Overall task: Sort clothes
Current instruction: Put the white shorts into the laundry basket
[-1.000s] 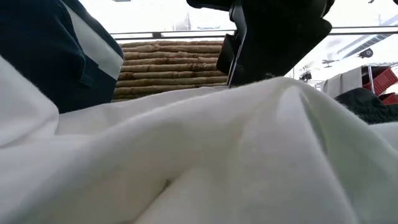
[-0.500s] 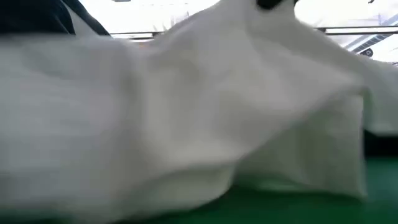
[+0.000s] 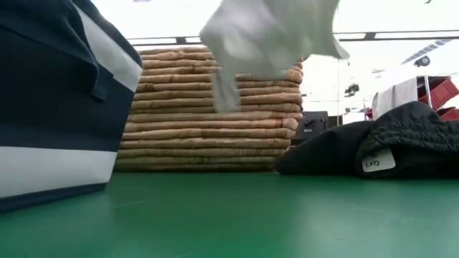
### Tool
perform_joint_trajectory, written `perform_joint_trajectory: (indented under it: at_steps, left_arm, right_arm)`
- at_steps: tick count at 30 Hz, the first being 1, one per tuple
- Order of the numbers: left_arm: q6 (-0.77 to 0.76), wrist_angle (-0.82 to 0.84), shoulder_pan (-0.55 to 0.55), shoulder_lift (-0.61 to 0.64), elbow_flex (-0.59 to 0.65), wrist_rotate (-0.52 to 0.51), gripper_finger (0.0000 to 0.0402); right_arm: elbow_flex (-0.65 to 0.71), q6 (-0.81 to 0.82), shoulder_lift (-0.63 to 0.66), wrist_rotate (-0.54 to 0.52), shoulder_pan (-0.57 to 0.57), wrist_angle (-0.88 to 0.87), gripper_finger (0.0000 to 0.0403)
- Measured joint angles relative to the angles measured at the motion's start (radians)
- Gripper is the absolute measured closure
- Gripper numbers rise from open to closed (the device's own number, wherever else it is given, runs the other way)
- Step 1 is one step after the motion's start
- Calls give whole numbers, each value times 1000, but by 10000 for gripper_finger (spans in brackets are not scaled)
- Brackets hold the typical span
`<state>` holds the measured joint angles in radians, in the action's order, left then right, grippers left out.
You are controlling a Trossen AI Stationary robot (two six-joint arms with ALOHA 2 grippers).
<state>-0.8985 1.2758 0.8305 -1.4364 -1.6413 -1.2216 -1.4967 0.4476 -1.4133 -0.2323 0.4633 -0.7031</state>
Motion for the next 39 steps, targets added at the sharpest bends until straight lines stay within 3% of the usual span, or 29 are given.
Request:
perform_joint_trajectory:
  at_steps: [10, 17, 24, 39]
  left_arm:
    - [0, -2, -9, 0, 0, -44, 401]
    - [0, -16, -15, 12, 0, -81, 401]
    - [0, -29, -25, 15, 0, -82, 401]
    - [4, -34, -81, 15, 0, -81, 401]
  right_arm:
    - [0, -189, 190, -114, -92, 199, 390]
    - [-2, -341, 246, -164, -249, 349, 390]
    - [-2, -420, 217, -161, -427, 445, 390]
    - [-2, -380, 21, -159, -750, 559, 390]
